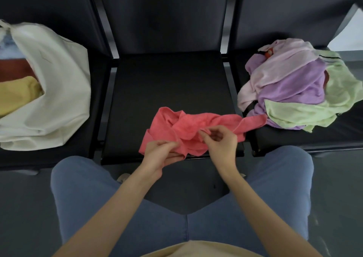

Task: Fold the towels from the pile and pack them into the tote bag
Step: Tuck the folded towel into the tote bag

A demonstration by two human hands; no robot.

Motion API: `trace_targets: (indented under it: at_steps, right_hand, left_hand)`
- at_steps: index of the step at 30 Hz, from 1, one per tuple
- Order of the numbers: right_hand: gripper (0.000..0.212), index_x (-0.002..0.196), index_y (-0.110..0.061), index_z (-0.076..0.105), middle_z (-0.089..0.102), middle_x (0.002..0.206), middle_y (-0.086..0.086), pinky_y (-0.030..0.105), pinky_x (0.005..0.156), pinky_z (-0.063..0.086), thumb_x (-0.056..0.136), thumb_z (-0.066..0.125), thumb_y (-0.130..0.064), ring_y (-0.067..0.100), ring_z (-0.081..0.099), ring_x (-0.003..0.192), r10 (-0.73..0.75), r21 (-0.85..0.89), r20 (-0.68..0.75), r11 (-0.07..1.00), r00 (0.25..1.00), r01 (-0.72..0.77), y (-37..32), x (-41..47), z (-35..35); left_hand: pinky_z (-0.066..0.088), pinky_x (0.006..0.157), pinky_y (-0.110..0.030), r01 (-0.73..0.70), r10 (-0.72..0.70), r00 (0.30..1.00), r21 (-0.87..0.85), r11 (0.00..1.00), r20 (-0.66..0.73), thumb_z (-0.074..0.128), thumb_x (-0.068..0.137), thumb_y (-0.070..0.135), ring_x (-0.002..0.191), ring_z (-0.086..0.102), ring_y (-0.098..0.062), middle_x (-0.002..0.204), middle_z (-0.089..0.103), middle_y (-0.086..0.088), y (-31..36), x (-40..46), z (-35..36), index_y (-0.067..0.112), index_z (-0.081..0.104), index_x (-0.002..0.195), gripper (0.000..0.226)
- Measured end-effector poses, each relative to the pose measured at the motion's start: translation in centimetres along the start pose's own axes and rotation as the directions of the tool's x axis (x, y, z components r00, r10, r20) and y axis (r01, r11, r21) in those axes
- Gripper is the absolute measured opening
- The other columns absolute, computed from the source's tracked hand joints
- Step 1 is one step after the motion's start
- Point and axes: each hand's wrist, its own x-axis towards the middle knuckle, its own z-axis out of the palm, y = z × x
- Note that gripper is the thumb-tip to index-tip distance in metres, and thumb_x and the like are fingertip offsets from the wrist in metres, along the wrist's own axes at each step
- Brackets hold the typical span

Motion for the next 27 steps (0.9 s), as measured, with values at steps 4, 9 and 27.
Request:
trace_targets:
  at_steps: [4,9,27]
  right_hand:
    - [0.008,0.09,-0.013,0.073,0.07,0.081,-0.006,0.009,0.068,0.048,0.083,0.072,-0.01,0.001,0.062,0.072,-0.135,-0.15,0.169,0.976,0.976,0.161,0.6,-1.1,1.5]
    - [0.013,0.096,-0.011,0.074,0.069,0.088,0.0,0.013,0.066,0.048,0.084,0.069,-0.008,0.007,0.061,0.072,-0.277,-0.219,0.336,0.907,0.9,0.361,1.6,-1.8,1.6]
    - [0.025,0.099,-0.012,0.074,0.066,0.089,-0.005,0.007,0.067,0.044,0.075,0.079,-0.009,-0.001,0.059,0.074,-0.283,-0.129,0.358,0.929,0.89,0.348,2.7,-1.8,0.4]
  left_hand:
    - [0.061,0.068,-0.035,0.006,-0.006,1.0,-0.001,1.0,0.023,0.066,0.087,0.001,0.078,0.072,-0.03,0.086,0.072,-0.024,-0.1,-0.1,0.1,-0.013,0.065,0.1,0.019]
    - [0.061,0.072,-0.035,0.008,-0.007,0.999,-0.012,1.0,0.054,0.065,0.088,0.004,0.083,0.072,-0.033,0.089,0.071,-0.026,-0.2,-0.1,0.0,-0.014,0.067,0.1,0.022]
    - [0.061,0.07,-0.034,0.136,-0.128,0.988,-0.081,0.987,0.091,0.053,0.093,0.009,0.086,0.072,-0.032,0.095,0.071,-0.025,-0.1,0.0,0.5,-0.009,0.066,0.1,0.023]
